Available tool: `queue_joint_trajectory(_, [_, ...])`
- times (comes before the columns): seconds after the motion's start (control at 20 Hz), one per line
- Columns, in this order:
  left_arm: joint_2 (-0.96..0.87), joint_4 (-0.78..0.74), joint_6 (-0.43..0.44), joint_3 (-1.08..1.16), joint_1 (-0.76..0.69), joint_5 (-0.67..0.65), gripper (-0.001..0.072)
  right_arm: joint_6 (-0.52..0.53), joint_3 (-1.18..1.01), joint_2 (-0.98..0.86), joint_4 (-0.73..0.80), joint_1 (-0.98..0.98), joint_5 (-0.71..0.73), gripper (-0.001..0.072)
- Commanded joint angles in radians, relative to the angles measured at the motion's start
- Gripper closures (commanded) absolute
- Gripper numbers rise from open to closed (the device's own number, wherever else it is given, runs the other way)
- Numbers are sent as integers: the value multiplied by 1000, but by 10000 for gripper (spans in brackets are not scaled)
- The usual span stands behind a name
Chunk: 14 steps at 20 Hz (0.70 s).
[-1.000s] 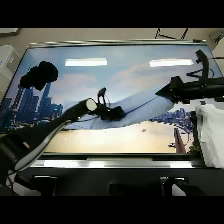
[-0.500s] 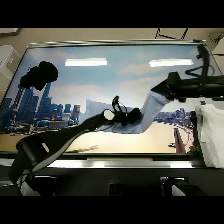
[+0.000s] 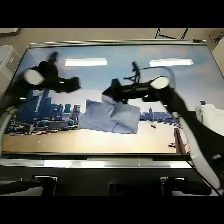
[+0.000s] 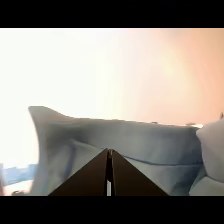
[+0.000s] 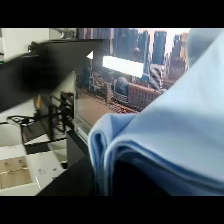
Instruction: Fold the clothes and pants, and hang the long-sleeved shirts on hangers.
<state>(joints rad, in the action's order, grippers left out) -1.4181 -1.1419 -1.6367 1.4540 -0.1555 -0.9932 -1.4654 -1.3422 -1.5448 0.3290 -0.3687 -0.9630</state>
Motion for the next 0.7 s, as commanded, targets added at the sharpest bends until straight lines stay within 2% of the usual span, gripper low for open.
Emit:
queue_joint_trajectory(0.0, [223,-127,34,1,172,-133,681,56,-19,-219,-231,-154,154,645])
queue_joint_trajectory(0.05, [267,-127,34,1,189,-133,681,86,-25,-270,-329,-185,185,576])
queue_joint_trajectory(0.1, [300,-127,34,0,196,-134,681,137,-28,-316,-449,-213,223,366])
queue_joint_trajectory(0.15, [322,-127,34,-3,198,-134,681,227,-28,-343,-563,-224,247,62])
queue_joint_trajectory(0.2, [336,-127,34,-4,198,-144,681,293,-28,-351,-631,-222,253,28])
queue_joint_trajectory(0.25, [344,-127,39,-4,198,-159,681,301,-28,-345,-644,-199,250,28])
queue_joint_trajectory(0.3, [348,-127,54,-4,198,-175,681,304,-28,-328,-612,-158,220,29])
queue_joint_trajectory(0.4, [351,-127,71,-4,198,-192,680,266,-28,-275,-424,-26,93,30])
queue_joint_trajectory(0.5, [350,-127,71,-4,198,-192,681,111,-28,-204,-82,143,-70,29])
queue_joint_trajectory(0.65, [350,-126,71,-4,198,-193,680,-143,-18,-108,572,364,-351,29])
